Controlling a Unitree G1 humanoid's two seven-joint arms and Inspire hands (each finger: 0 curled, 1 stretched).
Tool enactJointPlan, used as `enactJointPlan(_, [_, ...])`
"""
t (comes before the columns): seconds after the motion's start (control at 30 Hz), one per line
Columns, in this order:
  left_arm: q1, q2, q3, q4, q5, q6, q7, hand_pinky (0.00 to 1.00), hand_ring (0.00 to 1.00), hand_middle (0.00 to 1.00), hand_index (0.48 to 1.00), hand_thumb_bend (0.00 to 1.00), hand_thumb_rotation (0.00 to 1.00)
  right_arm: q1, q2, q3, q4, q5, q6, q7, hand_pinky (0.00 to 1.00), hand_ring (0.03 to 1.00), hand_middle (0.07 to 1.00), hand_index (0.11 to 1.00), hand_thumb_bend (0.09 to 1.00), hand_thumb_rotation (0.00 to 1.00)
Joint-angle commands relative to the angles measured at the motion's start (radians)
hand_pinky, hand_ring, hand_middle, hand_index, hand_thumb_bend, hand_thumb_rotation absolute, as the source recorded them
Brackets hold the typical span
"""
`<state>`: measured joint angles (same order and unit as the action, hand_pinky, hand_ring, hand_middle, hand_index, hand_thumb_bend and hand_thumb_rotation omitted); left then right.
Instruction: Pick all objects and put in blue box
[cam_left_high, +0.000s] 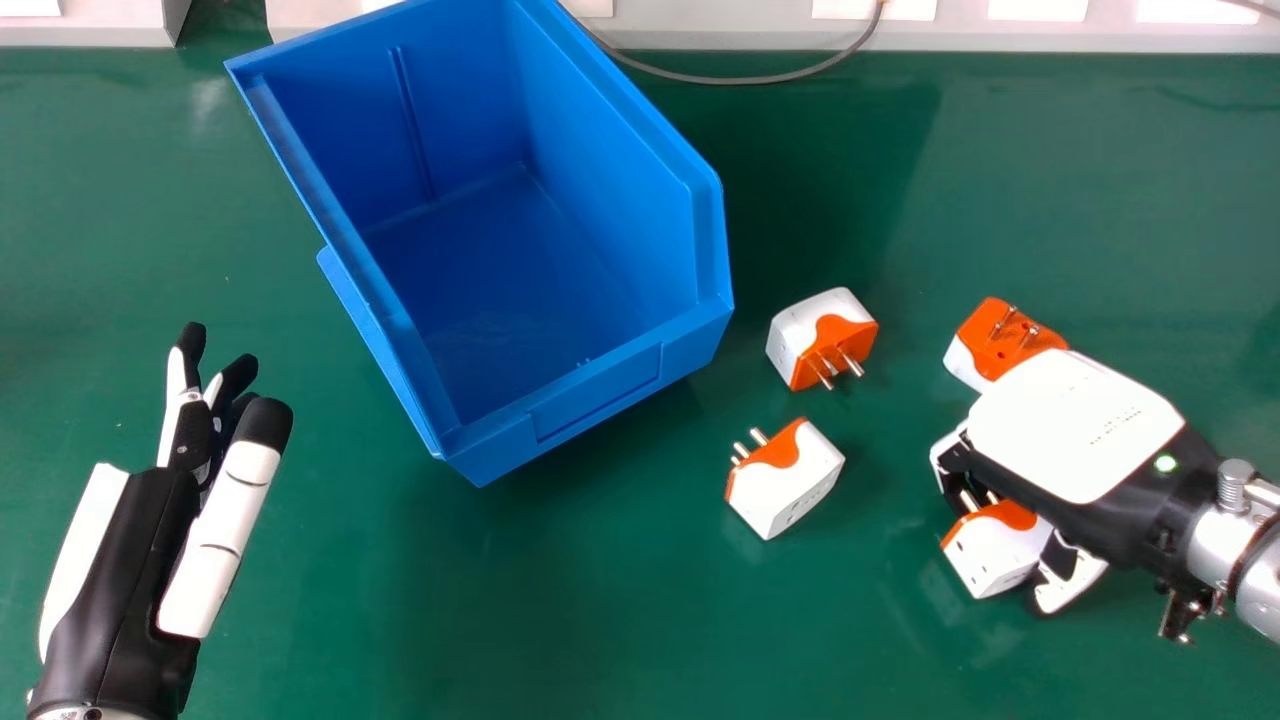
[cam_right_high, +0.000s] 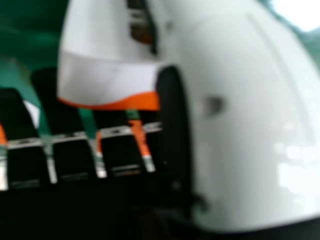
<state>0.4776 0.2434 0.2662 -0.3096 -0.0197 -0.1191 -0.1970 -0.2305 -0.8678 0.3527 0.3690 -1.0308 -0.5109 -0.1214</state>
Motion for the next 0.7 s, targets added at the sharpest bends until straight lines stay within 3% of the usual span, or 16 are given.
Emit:
enactJointPlan(0.0, [0.011,0.001,0.005,-0.035,-0.004,0.000,0.003,0.95,0.97,0.98,0.971,0.73,1.00,-0.012,-0.020,-0.003,0.002,-0.009,0.042,0.011,0.41,0.397,0.451,0.481,0.500,0.00])
enactJointPlan(0.2, [0.005,-0.005,-0.006,-0.036,0.002,-0.001,0.009,0.94,0.96,0.98,0.969,0.72,1.00,0.089,-0.035,-0.119,-0.189,0.172,0.028,0.085,0.39,0.398,0.478,0.502,0.499,0.00])
enactJointPlan(0.3, [-0.004,-0.004,-0.008,-0.018,0.003,-0.008,0.010,0.94,0.96,0.98,0.968,0.72,1.00,0.174,-0.023,-0.206,-0.368,0.271,0.061,0.142,0.38,0.402,0.487,0.500,0.498,0.00])
enactJointPlan(0.47, [-0.014,-0.007,-0.014,-0.011,0.005,-0.007,0.013,0.94,0.96,0.98,0.965,0.71,1.00,0.227,-0.009,-0.296,-0.555,0.334,0.074,0.180,0.36,0.414,0.512,0.465,0.497,0.00])
enactJointPlan(0.67, [-0.029,-0.011,-0.024,-0.009,0.009,0.002,0.018,0.94,0.96,0.97,0.963,0.71,1.00,0.209,0.041,-0.336,-0.677,0.414,0.086,0.238,0.37,0.413,0.510,0.455,0.498,0.00])
